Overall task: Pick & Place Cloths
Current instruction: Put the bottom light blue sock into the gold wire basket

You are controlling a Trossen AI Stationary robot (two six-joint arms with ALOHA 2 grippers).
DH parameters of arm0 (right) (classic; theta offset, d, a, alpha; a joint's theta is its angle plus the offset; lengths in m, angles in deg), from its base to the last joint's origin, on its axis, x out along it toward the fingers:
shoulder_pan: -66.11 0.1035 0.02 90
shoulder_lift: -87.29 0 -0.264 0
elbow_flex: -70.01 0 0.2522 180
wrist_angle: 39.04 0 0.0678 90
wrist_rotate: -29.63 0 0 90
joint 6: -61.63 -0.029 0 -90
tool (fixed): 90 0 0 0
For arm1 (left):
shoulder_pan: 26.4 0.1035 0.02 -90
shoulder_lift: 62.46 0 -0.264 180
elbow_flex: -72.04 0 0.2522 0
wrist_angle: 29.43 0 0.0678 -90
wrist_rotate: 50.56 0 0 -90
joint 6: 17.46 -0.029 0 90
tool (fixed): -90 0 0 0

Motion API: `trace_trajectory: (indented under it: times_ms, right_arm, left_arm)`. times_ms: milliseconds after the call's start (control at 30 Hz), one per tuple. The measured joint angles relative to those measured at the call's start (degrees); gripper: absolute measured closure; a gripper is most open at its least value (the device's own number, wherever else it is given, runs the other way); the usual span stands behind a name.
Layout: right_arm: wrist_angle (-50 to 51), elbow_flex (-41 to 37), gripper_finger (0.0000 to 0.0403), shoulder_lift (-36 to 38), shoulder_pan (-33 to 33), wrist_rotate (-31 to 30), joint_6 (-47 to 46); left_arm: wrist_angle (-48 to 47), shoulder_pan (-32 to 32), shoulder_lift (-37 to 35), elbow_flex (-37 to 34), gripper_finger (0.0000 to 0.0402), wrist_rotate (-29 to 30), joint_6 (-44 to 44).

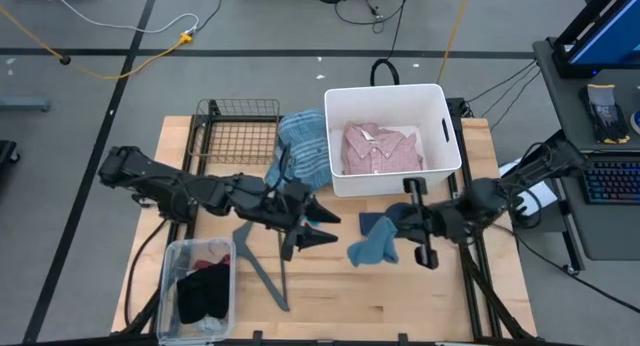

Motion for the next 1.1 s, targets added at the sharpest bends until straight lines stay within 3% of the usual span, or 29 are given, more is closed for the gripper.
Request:
trace_trajectory:
  times_ms: [267,867,1100]
  right_arm:
    - [-3.0,0.0,0.0403,-3.7,-2.9,3.1,-5.3]
    - [-4.8,0.0,0.0403,-9.1,-8.1,3.2,-10.3]
    - [-5.1,0.0,0.0403,-9.7,-9.7,3.2,-10.3]
  left_arm:
    - [1.5,0.5,1.7,0.0,0.0147,-1.2,1.8]
    - [1.5,0.6,2.1,0.0,0.0146,-1.1,1.4]
    - [-1.0,0.6,2.1,0.0,0.0146,3.3,1.4]
